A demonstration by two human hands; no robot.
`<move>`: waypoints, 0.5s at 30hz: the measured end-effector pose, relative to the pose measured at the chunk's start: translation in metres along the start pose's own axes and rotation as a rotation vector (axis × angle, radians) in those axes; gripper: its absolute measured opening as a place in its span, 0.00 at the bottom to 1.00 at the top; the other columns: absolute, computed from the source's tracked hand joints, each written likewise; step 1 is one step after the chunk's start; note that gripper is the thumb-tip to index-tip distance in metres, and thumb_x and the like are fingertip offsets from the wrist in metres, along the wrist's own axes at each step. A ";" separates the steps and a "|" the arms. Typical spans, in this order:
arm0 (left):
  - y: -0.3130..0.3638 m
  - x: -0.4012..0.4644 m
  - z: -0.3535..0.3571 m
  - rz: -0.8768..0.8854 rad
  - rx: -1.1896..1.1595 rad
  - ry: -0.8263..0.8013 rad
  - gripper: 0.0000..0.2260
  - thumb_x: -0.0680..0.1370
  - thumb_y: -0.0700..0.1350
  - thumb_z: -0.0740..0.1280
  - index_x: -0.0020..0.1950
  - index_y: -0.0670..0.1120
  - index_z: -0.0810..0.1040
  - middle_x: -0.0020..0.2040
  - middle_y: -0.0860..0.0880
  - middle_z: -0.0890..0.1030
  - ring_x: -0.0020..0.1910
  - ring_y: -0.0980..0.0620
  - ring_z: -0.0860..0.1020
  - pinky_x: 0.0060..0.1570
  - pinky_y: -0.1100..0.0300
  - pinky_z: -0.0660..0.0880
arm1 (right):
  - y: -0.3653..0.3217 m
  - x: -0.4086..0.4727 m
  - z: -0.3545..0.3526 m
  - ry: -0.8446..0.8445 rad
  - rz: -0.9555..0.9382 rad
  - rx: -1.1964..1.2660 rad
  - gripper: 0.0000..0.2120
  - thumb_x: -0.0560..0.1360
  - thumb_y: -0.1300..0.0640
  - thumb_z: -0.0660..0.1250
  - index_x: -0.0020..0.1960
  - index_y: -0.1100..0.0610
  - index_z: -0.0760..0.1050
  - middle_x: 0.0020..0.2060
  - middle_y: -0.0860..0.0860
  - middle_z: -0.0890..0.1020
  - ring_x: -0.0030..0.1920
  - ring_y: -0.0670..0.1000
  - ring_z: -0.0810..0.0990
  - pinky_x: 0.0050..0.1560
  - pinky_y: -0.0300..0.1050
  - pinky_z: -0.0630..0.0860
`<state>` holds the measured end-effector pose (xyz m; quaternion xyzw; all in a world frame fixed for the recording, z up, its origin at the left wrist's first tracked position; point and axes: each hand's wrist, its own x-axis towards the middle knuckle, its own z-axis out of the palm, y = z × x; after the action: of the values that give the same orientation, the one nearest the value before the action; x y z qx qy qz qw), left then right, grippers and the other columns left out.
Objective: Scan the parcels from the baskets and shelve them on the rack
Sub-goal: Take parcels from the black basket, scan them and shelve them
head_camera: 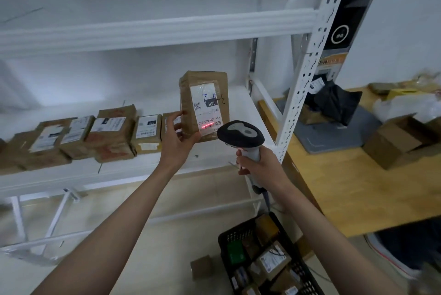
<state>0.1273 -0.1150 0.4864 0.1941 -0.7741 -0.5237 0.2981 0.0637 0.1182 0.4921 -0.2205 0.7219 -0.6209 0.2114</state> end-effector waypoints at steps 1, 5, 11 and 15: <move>0.000 0.001 0.000 0.010 0.010 0.003 0.32 0.74 0.42 0.77 0.71 0.54 0.64 0.67 0.52 0.72 0.60 0.58 0.76 0.54 0.56 0.80 | -0.002 0.001 -0.001 -0.003 0.005 -0.017 0.04 0.79 0.62 0.69 0.53 0.56 0.77 0.47 0.53 0.83 0.47 0.50 0.83 0.40 0.37 0.81; 0.002 0.004 0.003 0.035 0.026 0.022 0.31 0.73 0.45 0.77 0.69 0.56 0.63 0.70 0.50 0.71 0.63 0.52 0.75 0.56 0.58 0.79 | -0.005 0.004 -0.005 -0.036 0.011 -0.086 0.06 0.78 0.62 0.70 0.54 0.57 0.76 0.48 0.53 0.82 0.48 0.51 0.83 0.39 0.36 0.81; 0.002 0.007 0.009 0.012 0.019 0.029 0.33 0.71 0.52 0.78 0.68 0.59 0.62 0.66 0.52 0.73 0.61 0.52 0.75 0.56 0.60 0.77 | -0.007 0.009 -0.011 -0.075 0.015 -0.071 0.04 0.78 0.62 0.69 0.53 0.57 0.77 0.48 0.55 0.82 0.48 0.51 0.83 0.39 0.37 0.81; -0.002 0.012 0.012 -0.069 0.002 0.006 0.32 0.73 0.49 0.78 0.70 0.57 0.64 0.59 0.63 0.73 0.57 0.57 0.76 0.57 0.57 0.78 | -0.007 0.017 -0.013 -0.059 -0.002 0.040 0.06 0.78 0.62 0.69 0.55 0.57 0.78 0.49 0.53 0.82 0.50 0.51 0.83 0.41 0.38 0.81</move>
<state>0.1101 -0.1153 0.4841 0.2226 -0.7664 -0.5324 0.2822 0.0426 0.1182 0.5000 -0.2350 0.7025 -0.6287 0.2366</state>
